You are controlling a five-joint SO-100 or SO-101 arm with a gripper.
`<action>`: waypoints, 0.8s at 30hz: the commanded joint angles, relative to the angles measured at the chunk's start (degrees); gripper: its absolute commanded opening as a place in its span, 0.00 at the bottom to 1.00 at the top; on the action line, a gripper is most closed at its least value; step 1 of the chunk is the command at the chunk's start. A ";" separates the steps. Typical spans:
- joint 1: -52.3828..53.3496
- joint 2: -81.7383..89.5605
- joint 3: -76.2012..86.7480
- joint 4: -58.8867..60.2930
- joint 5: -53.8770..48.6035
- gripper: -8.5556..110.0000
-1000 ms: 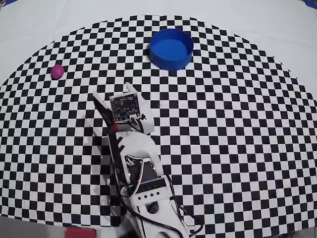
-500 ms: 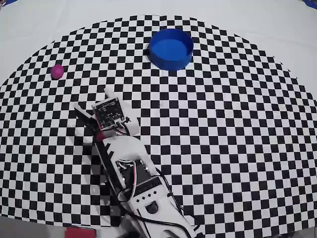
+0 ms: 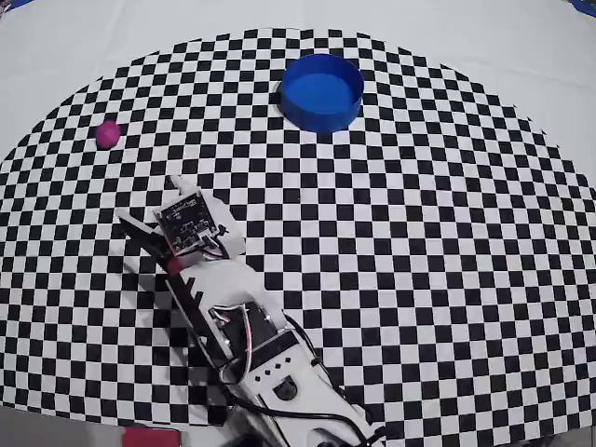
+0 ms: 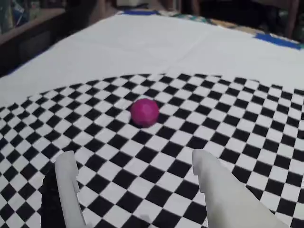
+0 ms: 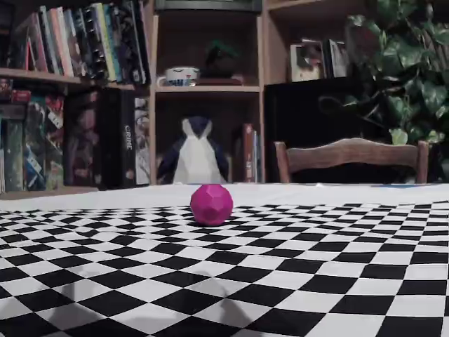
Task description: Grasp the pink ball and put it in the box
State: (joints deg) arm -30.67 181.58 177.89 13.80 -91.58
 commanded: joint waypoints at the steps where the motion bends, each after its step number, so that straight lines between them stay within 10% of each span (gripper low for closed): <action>1: 0.18 -0.44 0.44 -0.88 -0.44 0.31; 24: -0.70 -11.51 -0.18 -13.18 -0.44 0.31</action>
State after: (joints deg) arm -30.76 172.35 177.89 3.08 -91.58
